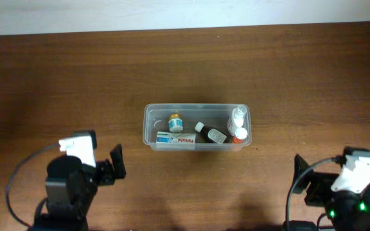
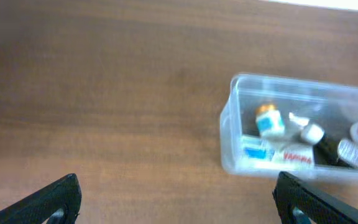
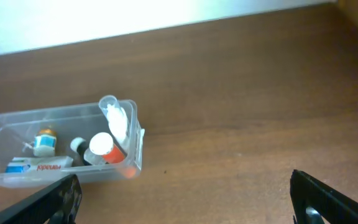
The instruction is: Pack container
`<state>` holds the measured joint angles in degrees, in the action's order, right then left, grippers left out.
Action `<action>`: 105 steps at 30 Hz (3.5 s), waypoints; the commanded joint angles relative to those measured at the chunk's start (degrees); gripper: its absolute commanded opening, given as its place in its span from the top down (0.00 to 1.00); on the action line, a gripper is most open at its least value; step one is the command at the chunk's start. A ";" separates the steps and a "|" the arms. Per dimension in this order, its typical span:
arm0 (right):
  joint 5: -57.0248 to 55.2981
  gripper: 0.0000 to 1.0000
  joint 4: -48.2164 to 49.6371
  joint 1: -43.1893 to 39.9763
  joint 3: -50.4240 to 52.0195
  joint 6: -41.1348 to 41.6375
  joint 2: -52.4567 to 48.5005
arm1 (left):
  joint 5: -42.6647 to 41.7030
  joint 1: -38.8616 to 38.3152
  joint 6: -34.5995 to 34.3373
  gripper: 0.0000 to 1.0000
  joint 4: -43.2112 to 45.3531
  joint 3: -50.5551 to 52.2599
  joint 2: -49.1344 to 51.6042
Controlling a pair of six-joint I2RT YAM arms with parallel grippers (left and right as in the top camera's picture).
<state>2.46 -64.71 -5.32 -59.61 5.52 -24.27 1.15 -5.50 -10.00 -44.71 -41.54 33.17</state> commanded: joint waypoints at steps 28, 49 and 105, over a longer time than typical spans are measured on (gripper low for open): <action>6.14 0.02 41.64 4.66 39.98 -8.74 23.45 | -0.98 -0.09 -1.11 0.00 -11.96 1.20 -2.75; 5.95 0.01 61.02 4.57 59.30 -18.78 23.71 | -0.98 -0.09 -1.11 0.01 -11.96 1.20 -2.75; 5.95 0.02 61.00 4.57 59.30 -18.78 23.69 | -2.69 8.66 11.56 0.01 40.02 40.96 -32.83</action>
<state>7.66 -3.42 -1.06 -0.58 -13.37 -0.80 2.33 2.83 0.30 -4.32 -0.64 1.10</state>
